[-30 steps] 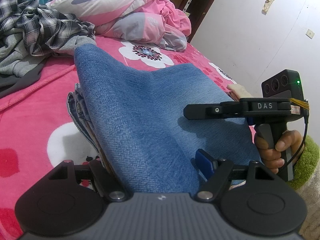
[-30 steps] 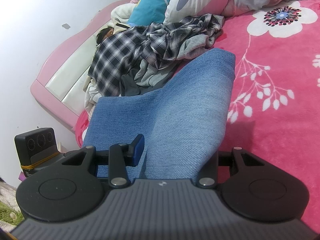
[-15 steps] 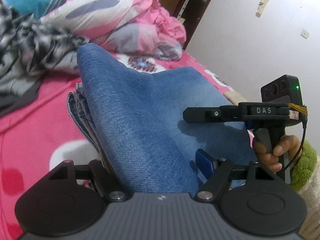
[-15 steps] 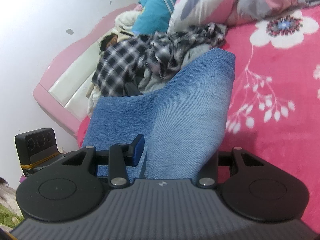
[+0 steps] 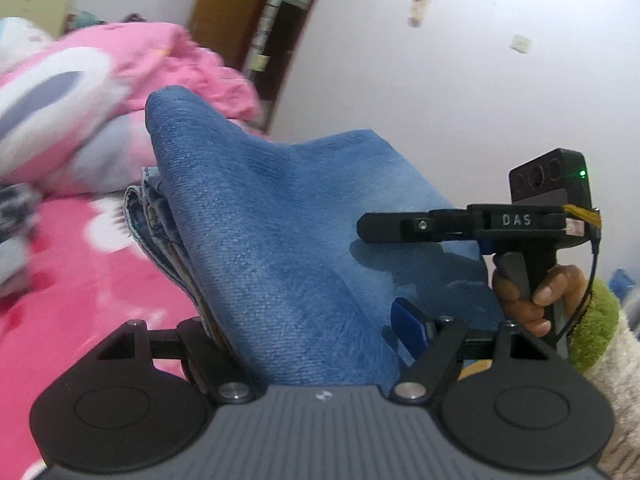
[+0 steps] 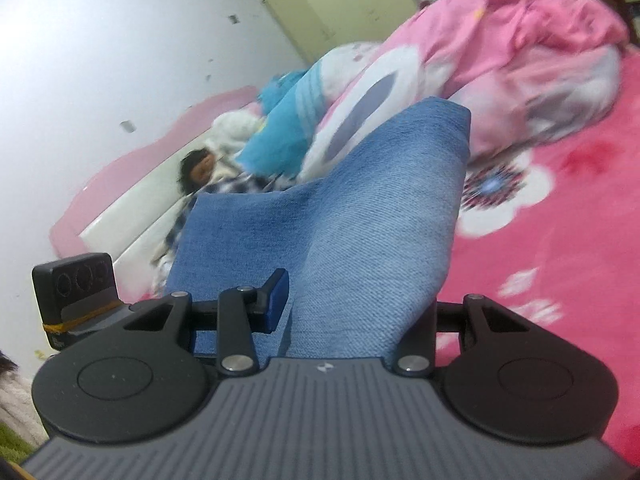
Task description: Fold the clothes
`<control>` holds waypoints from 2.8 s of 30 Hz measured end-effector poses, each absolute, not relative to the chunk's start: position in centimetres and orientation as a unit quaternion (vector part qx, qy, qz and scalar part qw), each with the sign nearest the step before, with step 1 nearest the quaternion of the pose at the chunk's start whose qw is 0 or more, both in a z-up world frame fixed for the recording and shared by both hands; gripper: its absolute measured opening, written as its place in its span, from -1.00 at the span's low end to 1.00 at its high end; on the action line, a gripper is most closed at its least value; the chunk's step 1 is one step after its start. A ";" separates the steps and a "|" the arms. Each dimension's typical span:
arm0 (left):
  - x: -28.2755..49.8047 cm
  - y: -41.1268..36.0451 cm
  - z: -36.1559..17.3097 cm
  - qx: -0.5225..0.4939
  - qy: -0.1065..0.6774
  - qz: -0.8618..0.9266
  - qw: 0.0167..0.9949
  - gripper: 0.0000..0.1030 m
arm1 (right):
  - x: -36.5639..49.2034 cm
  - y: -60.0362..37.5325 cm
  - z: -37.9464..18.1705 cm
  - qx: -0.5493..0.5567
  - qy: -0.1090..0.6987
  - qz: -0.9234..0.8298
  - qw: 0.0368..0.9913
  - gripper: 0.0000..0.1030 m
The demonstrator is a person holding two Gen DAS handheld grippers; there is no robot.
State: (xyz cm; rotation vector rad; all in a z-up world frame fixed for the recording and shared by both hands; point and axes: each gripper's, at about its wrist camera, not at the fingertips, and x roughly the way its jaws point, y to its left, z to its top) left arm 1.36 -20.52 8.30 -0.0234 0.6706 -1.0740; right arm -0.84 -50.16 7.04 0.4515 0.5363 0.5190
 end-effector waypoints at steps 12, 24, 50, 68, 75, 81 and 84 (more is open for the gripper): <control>6.5 -42.6 8.1 -0.032 0.329 -0.622 0.710 0.50 | 0.5 -69.5 10.5 0.179 0.280 0.152 0.931 -0.18; 9.1 -57.6 -0.6 -0.047 0.410 -0.663 0.625 0.51 | 5.9 -81.8 4.1 0.131 0.405 0.124 0.896 -0.16; 11.3 -57.5 -3.4 -0.017 0.316 -0.656 0.685 0.72 | -5.9 -83.5 -4.2 0.168 0.169 -0.223 0.945 0.37; 11.4 -59.4 -3.9 0.001 0.291 -0.629 0.721 0.81 | -16.3 -84.1 -8.0 0.422 0.009 -0.220 0.880 0.27; 12.9 -57.3 -6.3 -0.084 0.414 -0.587 0.691 0.81 | -16.2 -84.6 -10.4 0.518 0.055 -0.226 0.823 0.33; 15.2 -58.4 -9.9 -0.164 0.497 -0.548 0.652 0.81 | -13.0 -84.9 -11.3 0.518 0.119 -0.246 0.810 0.39; 15.9 -59.1 -11.1 -0.177 0.513 -0.538 0.645 0.81 | -12.5 -85.1 -11.0 0.513 0.133 -0.254 0.809 0.43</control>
